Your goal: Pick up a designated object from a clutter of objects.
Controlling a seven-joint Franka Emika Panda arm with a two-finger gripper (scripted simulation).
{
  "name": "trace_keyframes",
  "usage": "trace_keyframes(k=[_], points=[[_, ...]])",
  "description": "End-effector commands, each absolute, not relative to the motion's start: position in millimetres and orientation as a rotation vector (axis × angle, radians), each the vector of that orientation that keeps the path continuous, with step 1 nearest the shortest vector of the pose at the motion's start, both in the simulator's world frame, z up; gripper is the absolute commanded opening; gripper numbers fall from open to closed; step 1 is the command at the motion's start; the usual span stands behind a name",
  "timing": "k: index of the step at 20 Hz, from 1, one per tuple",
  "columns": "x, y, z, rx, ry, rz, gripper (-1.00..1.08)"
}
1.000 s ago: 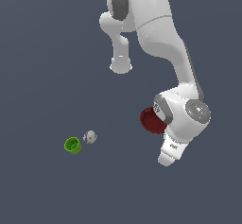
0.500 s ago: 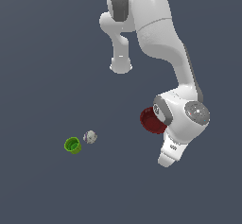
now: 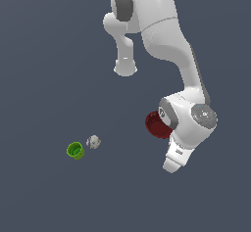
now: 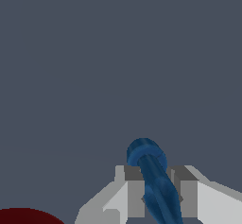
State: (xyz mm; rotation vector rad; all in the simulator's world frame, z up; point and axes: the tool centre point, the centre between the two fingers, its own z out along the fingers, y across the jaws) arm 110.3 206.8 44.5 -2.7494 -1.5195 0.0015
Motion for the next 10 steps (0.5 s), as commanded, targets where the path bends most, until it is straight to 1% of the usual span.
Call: trace_keyframes(k=[1, 10], points=[[110, 203, 48, -2.750, -1.519, 0.000, -1.00], [98, 168, 82, -2.751, -1.519, 0.000, -1.00]])
